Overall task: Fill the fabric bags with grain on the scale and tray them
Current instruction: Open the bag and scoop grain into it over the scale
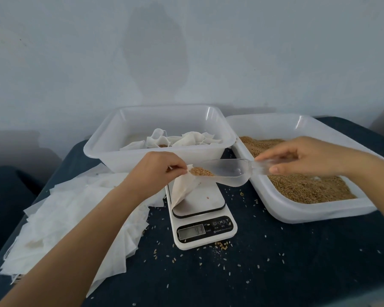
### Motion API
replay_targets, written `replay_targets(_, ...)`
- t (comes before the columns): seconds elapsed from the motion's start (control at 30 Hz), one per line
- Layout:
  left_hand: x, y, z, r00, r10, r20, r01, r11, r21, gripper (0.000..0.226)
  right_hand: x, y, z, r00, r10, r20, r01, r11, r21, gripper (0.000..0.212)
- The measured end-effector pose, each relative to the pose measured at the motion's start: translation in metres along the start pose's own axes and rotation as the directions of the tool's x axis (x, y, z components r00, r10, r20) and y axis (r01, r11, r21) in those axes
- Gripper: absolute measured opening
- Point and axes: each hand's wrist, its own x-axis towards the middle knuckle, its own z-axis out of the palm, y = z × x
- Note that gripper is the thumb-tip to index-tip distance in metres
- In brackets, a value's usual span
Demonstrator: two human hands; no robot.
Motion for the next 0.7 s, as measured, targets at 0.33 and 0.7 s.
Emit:
replay_targets(0.33,0.001,0.004,0.003,0.999,-0.027,-0.022,0.028,0.999,0.038,0.007,-0.004,0.044,0.018,0.907,0.148,-0.394,-0.059,0.972,0.228,0.034)
replay_targets(0.7,0.029,0.027,0.018,0.988,-0.132,0.075,0.117,0.977,0.177,0.011,0.014,0.082,0.034,0.812,0.479,-0.333,-0.550,0.818,-0.166,0.061)
